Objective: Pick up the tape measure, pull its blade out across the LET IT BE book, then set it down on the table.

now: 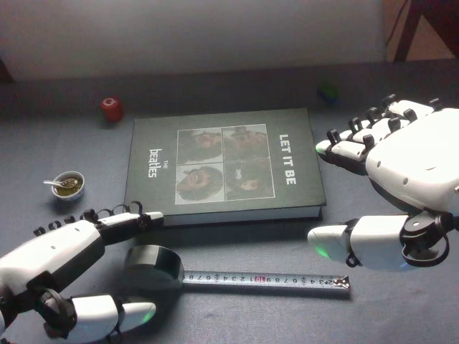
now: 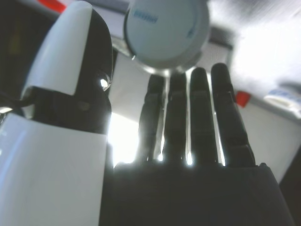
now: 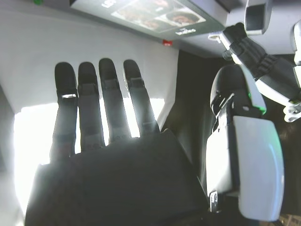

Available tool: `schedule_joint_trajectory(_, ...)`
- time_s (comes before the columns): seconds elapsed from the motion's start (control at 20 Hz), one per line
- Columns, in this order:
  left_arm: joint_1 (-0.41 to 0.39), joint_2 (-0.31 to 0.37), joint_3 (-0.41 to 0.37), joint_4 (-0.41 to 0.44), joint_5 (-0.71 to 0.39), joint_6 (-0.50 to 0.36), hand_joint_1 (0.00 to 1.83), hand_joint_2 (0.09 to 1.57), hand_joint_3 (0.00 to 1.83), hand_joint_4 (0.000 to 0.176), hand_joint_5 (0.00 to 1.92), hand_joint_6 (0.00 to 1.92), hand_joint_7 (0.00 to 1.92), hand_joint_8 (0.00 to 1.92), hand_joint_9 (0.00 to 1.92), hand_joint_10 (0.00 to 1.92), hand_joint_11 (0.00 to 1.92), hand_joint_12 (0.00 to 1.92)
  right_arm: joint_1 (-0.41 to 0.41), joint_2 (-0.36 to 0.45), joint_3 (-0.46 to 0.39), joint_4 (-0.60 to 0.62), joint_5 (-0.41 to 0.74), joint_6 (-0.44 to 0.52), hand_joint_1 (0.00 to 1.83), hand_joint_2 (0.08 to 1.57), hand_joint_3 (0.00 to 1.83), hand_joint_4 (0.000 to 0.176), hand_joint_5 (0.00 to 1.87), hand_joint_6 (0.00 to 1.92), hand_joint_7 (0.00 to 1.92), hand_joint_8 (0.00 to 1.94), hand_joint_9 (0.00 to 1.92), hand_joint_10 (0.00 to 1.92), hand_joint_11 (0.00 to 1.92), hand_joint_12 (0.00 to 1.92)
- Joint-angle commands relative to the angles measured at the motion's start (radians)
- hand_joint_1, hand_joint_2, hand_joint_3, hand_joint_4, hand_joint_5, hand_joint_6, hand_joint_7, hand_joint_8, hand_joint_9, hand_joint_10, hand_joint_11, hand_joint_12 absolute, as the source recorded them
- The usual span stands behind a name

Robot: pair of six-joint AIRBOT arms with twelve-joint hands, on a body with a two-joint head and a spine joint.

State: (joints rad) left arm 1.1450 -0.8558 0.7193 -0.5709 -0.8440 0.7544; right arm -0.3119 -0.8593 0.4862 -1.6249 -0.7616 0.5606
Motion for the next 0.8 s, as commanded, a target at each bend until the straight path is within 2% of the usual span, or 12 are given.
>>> schedule_joint_trajectory(0.0,-0.001,-0.005,0.005,0.027,-0.105,-0.009,1.05,1.07,0.00,0.000,0.26,0.00,0.25,0.00,0.22,0.00,0.11,0.43,0.013,0.005,-0.003,-0.067,-0.024,0.005,0.07,1.09,0.00,0.027,0.20,0.00,0.22,0.00,0.21,0.00,0.00,0.88)
schedule_joint_trajectory(0.75,0.004,-0.060,0.039,0.026,-0.104,0.012,1.06,1.07,0.00,0.000,0.28,0.00,0.27,0.00,0.23,0.00,0.12,0.43,0.014,0.005,-0.003,-0.067,-0.024,0.005,0.07,1.09,0.00,0.026,0.21,0.00,0.23,0.00,0.21,0.00,0.00,0.87)
